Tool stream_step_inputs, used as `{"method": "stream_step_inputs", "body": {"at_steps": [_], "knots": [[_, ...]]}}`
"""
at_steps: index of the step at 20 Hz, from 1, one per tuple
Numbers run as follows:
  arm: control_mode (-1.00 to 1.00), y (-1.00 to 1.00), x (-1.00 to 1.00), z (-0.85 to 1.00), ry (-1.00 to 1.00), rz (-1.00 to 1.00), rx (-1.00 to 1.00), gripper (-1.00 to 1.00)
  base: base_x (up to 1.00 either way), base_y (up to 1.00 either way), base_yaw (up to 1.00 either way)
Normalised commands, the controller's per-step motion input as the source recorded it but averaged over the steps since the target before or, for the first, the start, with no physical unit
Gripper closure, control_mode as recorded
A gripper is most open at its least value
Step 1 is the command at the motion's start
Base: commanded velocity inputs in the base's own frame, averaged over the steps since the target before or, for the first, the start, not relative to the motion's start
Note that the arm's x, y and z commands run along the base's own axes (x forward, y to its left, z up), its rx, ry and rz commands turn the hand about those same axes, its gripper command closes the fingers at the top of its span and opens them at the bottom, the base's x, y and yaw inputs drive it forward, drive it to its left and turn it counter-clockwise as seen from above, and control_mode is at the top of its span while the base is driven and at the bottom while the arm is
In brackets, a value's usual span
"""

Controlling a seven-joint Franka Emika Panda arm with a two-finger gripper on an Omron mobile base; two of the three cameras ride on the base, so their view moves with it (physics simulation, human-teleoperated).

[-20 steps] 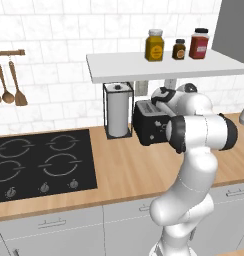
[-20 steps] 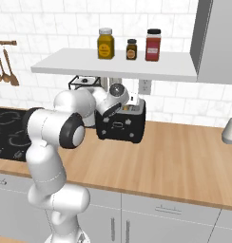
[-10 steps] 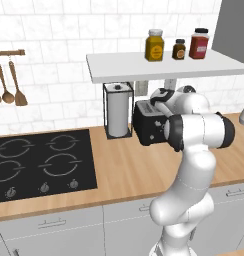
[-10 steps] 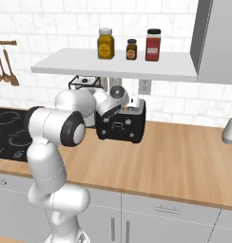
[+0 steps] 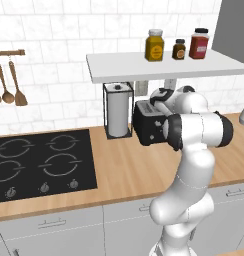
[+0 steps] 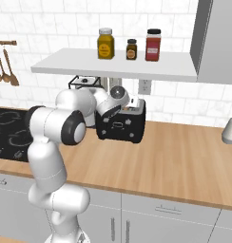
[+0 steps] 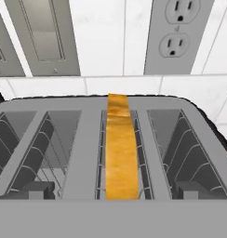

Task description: Start the toaster. Once the lever pops up, take the bread to the plate on the dining counter.

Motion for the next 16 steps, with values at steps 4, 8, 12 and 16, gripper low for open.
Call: {"method": "stream_step_inputs", "body": {"at_steps": [4, 8, 12, 16], "knots": [[-1.0, 0.0, 0.1, 0.0, 0.0, 0.0, 0.0, -1.0, 0.0, 0.0, 0.0], [-1.0, 0.0, 0.0, 0.0, 0.0, 0.0, 0.0, 1.0, 0.0, 0.0, 0.0], [-1.0, 0.0, 0.0, 0.0, 0.0, 0.0, 0.0, 1.0, 0.0, 0.0, 0.0], [-1.0, 0.0, 0.0, 0.0, 0.0, 0.0, 0.0, 1.0, 0.0, 0.0, 0.0]]}}
